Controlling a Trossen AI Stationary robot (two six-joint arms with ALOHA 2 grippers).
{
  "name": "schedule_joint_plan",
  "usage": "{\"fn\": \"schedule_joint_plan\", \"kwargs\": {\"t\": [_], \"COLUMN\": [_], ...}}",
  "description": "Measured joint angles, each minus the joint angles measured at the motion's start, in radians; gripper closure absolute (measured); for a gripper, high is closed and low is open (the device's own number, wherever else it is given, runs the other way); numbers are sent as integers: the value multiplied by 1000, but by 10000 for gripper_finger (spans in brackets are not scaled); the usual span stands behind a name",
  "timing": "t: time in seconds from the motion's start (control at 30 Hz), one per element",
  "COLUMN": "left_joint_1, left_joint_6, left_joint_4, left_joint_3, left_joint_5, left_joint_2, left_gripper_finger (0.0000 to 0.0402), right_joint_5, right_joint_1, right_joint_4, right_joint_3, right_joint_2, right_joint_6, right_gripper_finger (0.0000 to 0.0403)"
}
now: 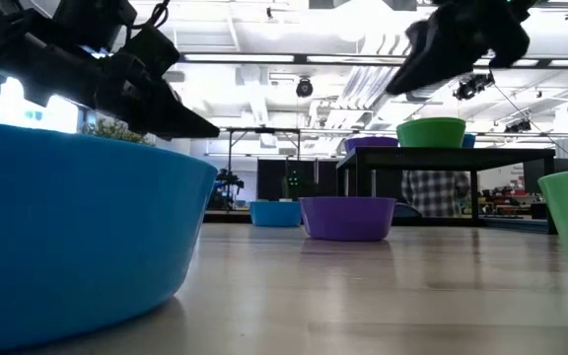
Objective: Pick & Place Mini bowls
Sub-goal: Stack the violet bowl on the other violet bowl on the shelf
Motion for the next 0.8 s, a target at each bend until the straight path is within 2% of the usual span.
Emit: {"fn": "schedule_joint_plan", "kwargs": {"t": [0.2, 0.43, 0.6, 0.8], "left_joint_1": [0, 0, 0, 0], "left_joint_6": [7, 7, 6, 6], "left_joint_4": [1, -16, -31, -42], "left_joint_3": [0, 0, 0, 0], "left_joint_5": [-3, -13, -27, -27], "left_joint_2": [0, 0, 0, 0], "left_gripper_finger": [401, 401, 401, 401], "right_joint_5": [-66, -125, -218, -240], "right_joint_1": [-1, -51, -105, -135], "right_joint_4": [-36, -64, -65, -60], "right_joint_3": [85, 161, 176, 180], "right_joint_2": [196, 350, 446, 516], "right_joint_6": [-14, -18, -18, -42], "right_gripper_finger": [269, 237, 243, 276]}}
